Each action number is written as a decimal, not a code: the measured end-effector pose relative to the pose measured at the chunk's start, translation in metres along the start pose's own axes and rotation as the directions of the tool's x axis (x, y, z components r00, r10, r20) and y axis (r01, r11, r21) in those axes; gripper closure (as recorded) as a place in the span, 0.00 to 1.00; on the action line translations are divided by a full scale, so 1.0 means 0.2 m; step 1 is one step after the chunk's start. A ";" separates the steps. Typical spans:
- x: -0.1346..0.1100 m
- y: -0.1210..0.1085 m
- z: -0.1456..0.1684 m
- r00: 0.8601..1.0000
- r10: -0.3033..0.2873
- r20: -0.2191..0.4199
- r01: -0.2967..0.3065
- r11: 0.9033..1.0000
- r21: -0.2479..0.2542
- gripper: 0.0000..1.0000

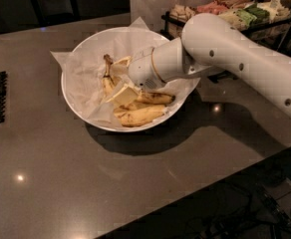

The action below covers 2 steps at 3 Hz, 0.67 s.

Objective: Pick banana from white bowl

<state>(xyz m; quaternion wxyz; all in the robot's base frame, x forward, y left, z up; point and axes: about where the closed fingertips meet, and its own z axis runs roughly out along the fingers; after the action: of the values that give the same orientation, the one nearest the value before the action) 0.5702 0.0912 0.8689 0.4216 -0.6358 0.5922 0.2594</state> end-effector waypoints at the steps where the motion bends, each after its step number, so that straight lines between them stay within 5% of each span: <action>1: 0.01 0.01 0.02 1.000 0.004 0.003 -0.004 1.000 -0.010 0.51; 2: 0.01 0.01 0.02 1.000 0.007 0.003 -0.007 1.000 -0.012 0.74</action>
Offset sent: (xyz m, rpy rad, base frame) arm -0.0042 -0.0035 -0.0106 0.0052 0.0255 -0.0019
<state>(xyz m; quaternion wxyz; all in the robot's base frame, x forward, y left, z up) 0.5686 0.0934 0.8645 0.4180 -0.6358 0.5922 0.2652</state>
